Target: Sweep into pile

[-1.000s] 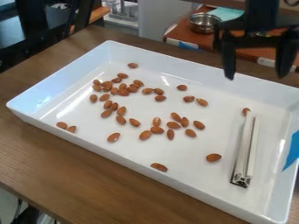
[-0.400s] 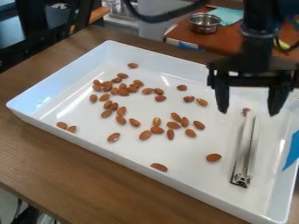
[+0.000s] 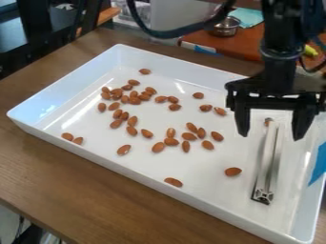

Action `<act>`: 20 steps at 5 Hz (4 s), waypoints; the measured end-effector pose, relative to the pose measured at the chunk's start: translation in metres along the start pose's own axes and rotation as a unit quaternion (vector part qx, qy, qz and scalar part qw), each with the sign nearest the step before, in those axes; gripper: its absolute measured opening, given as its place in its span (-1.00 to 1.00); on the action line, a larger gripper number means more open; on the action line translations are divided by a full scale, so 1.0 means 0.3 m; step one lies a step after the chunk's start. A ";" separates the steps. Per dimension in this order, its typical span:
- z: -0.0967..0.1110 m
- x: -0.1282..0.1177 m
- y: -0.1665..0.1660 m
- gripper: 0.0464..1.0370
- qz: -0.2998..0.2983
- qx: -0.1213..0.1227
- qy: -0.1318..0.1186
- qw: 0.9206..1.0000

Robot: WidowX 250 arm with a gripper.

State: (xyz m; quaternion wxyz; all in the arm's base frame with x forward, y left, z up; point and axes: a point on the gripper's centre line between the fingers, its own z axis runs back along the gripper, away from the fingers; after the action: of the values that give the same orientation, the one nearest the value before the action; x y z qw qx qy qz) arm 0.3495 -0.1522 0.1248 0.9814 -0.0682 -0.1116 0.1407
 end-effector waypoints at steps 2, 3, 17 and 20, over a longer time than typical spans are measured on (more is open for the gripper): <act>-0.034 -0.027 -0.014 0.92 -0.006 -0.027 0.009 1.000; -0.038 -0.019 -0.013 0.92 -0.004 -0.027 0.000 1.000; -0.059 0.109 0.730 -0.33 -0.073 0.018 -0.020 0.997; 0.031 0.048 0.731 -0.33 -0.008 -0.057 0.043 0.997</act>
State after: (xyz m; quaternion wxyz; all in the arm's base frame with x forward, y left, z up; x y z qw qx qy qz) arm 0.3037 0.0615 0.1006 0.9808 -0.1294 -0.0773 0.1235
